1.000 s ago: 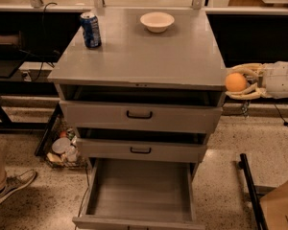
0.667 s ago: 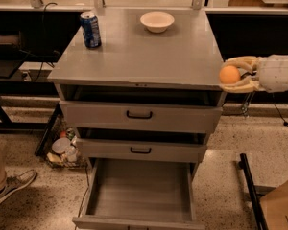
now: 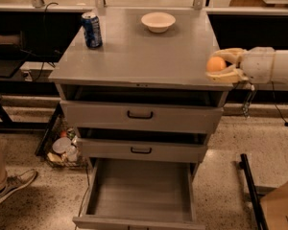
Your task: Pick orange from bottom drawer and place on counter
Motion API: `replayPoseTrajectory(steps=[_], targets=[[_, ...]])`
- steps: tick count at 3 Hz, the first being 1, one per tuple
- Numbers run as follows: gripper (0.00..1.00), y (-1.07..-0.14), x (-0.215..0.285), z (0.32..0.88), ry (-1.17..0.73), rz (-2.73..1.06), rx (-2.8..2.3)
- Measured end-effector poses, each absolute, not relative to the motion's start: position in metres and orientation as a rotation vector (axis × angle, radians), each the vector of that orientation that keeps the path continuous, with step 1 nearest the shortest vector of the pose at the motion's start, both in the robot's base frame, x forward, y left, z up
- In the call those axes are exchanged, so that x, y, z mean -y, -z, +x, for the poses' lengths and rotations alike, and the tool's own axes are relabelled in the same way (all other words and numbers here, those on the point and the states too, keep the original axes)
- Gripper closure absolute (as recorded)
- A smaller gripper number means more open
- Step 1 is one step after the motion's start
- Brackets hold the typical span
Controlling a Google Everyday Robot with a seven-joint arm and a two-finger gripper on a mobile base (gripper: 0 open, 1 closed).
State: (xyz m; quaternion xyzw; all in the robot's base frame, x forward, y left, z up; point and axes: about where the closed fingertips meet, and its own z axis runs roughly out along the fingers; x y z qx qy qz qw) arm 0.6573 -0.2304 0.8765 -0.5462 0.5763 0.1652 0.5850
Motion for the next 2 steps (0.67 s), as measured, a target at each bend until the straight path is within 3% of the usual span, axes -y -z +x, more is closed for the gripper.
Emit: replayPoseTrajectory(steps=[2], targets=[[1.00, -0.869, 0.218, 0.710, -0.493, -1.237, -1.458]])
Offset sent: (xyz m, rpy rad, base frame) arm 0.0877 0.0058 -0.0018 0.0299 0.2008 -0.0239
